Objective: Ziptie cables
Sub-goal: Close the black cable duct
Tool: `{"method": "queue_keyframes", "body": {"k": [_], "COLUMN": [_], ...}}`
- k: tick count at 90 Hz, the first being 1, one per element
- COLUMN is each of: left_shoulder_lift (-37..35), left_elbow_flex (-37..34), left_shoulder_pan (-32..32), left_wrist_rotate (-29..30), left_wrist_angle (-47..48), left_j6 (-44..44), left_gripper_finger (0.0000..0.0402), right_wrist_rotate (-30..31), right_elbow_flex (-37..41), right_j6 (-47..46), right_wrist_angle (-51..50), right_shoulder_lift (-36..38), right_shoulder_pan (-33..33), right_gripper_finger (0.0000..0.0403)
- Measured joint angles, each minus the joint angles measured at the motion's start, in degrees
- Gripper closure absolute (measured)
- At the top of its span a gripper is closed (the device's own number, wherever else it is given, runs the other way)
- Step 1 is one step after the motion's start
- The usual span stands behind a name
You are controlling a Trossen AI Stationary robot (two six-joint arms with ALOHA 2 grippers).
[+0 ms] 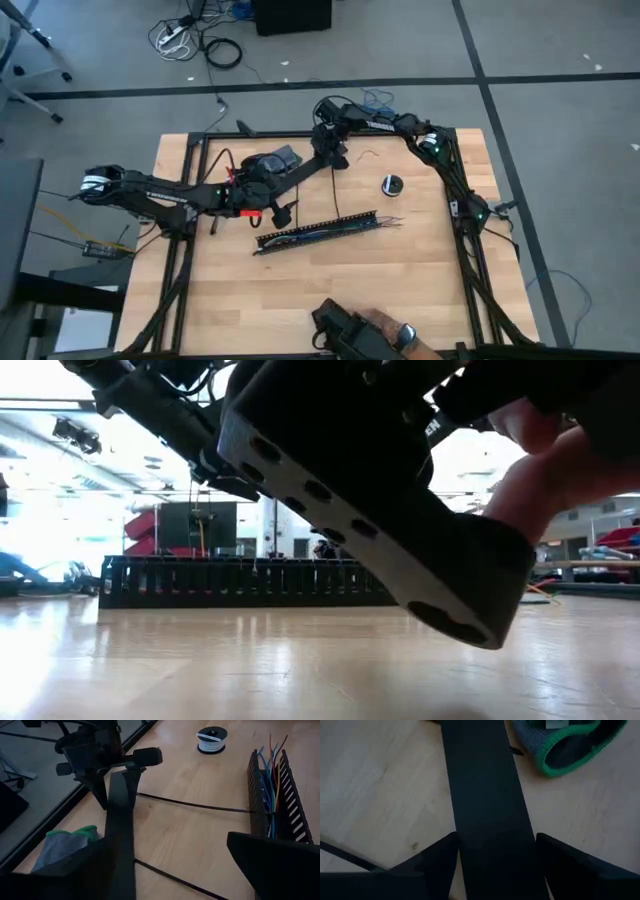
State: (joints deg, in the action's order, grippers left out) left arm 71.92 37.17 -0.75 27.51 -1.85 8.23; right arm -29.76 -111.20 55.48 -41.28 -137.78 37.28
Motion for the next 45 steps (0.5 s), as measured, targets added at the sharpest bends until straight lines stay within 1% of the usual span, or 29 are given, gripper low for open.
{"method": "queue_keyframes", "body": {"k": [25,45], "left_shoulder_lift": [0.0,0.0], "left_elbow_flex": [0.0,0.0], "left_shoulder_pan": [0.0,0.0], "left_wrist_rotate": [0.0,0.0], "left_wrist_angle": [0.0,0.0], "left_j6": [0.0,0.4], "left_gripper_finger": [0.0037,0.0037], "right_wrist_rotate": [0.0,0.1], "right_elbow_flex": [0.0,0.0], "right_j6": [-0.1,-0.1], "right_wrist_angle": [-0.1,-0.5], "right_shoulder_lift": [0.0,0.0], "right_shoulder_pan": [0.0,0.0], "right_gripper_finger": [0.0127,0.0127]}}
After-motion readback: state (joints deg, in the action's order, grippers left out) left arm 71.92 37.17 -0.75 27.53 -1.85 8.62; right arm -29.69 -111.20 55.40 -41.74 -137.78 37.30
